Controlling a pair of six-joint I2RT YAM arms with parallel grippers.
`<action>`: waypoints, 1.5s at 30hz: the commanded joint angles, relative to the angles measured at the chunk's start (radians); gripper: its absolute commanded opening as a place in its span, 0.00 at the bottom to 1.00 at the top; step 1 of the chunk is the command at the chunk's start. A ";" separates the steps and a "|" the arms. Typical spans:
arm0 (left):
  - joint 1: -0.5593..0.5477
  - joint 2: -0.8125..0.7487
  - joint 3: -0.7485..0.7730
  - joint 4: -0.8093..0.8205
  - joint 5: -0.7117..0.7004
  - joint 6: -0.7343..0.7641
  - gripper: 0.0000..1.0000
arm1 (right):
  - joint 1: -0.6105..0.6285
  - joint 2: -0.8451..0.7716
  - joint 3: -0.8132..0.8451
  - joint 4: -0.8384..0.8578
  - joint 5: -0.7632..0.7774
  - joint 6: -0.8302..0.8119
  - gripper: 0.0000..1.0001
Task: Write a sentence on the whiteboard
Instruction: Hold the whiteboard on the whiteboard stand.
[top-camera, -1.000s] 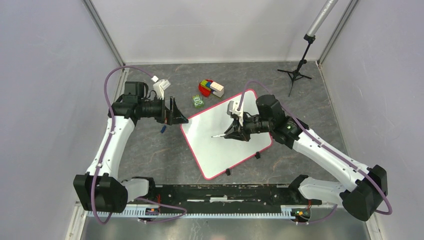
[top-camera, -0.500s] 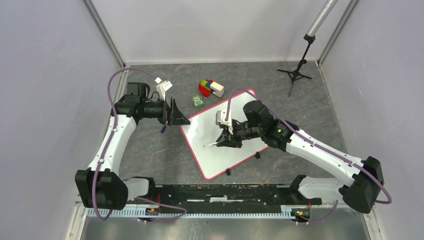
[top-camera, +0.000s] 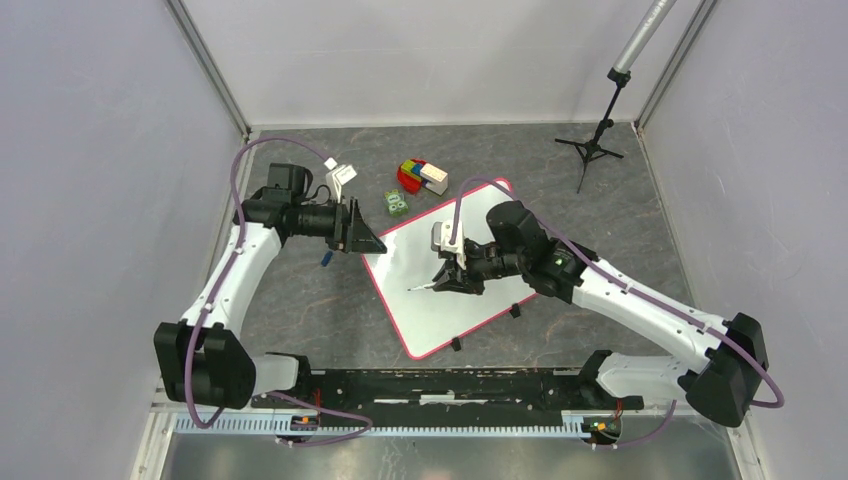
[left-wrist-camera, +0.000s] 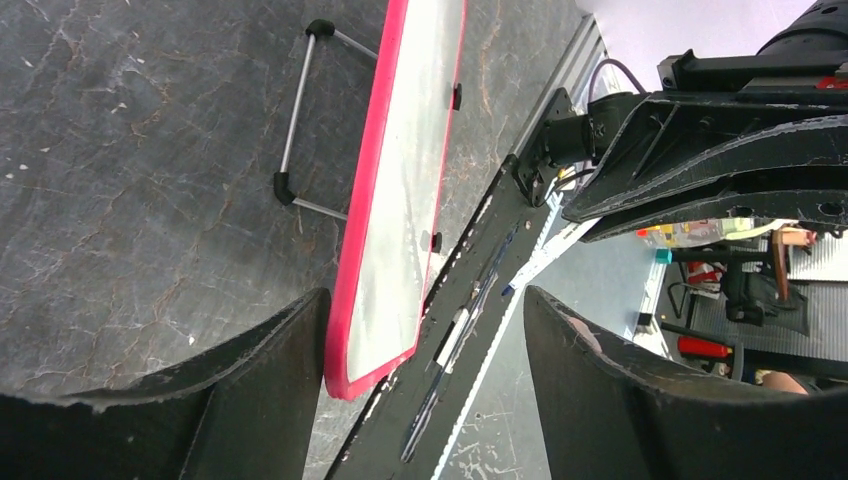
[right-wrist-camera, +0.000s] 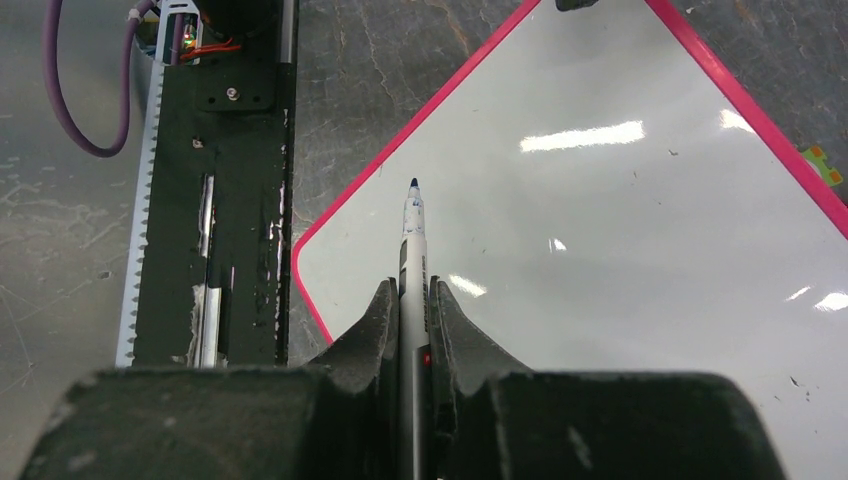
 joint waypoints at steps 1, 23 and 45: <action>-0.015 0.023 0.029 0.031 0.040 0.028 0.75 | 0.007 -0.030 -0.003 0.038 -0.004 -0.012 0.00; -0.054 0.063 0.068 0.002 0.074 0.067 0.62 | 0.006 -0.029 0.027 -0.001 0.037 -0.040 0.00; -0.053 0.066 0.086 -0.031 -0.021 0.109 0.15 | 0.063 0.140 0.246 0.061 0.141 0.001 0.00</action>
